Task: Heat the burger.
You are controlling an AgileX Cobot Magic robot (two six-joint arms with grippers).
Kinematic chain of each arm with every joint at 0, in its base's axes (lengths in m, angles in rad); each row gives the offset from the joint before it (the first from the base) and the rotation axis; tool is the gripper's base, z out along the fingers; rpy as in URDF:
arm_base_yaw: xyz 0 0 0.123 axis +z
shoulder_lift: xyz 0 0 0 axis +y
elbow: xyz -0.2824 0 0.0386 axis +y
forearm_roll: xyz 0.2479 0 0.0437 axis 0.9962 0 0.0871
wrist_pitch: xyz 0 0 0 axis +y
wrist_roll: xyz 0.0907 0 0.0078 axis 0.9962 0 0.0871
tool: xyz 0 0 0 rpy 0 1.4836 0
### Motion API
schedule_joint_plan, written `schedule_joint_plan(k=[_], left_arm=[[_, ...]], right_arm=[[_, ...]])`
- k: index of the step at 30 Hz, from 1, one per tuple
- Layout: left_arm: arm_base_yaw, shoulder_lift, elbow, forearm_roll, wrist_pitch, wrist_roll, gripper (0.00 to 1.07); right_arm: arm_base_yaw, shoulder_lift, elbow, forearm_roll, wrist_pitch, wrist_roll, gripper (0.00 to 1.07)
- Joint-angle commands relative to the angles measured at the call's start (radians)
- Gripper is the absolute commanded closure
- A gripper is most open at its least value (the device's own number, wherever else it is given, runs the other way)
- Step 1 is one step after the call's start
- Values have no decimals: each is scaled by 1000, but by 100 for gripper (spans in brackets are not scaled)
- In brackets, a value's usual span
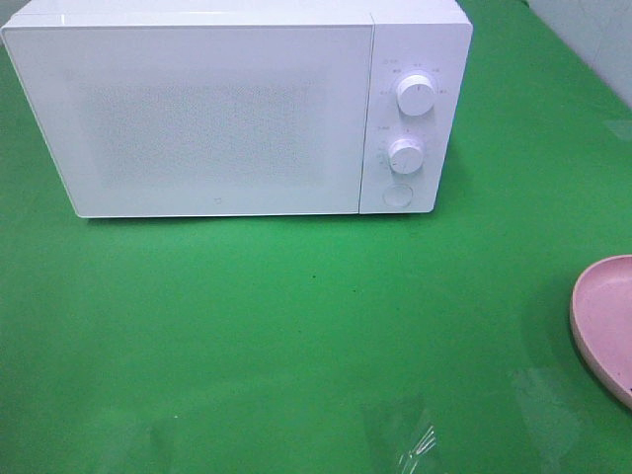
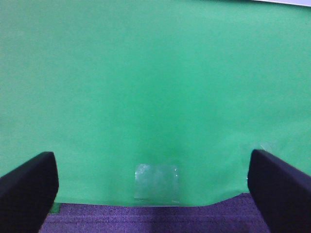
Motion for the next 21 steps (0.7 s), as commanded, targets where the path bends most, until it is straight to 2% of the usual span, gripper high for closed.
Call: schedule_joint_plan(k=[1,5,8,9,14,21], left_arm=[[1,-35,3,6,-10,-2,8],[1,-152,3,4,-10,-2,8],[1,-180,3,4,-10,-2,8],[1,-243,3,4,-10,-2,8],[1,-365,3,4,-10,-2,8],[1,-370,3,4,-11,-2,8]], right_arm=[[-6,-25,1,5,-7,-8,31],[-6,-25,1,5,-7,-8,31],[-6,-25,1,5,-7,-8,31],[-6,-25,1,5,-7,-8,31],[-6,-25,1,5,-7,-8,31],[-6,-24,1,6,-7,-7,31]])
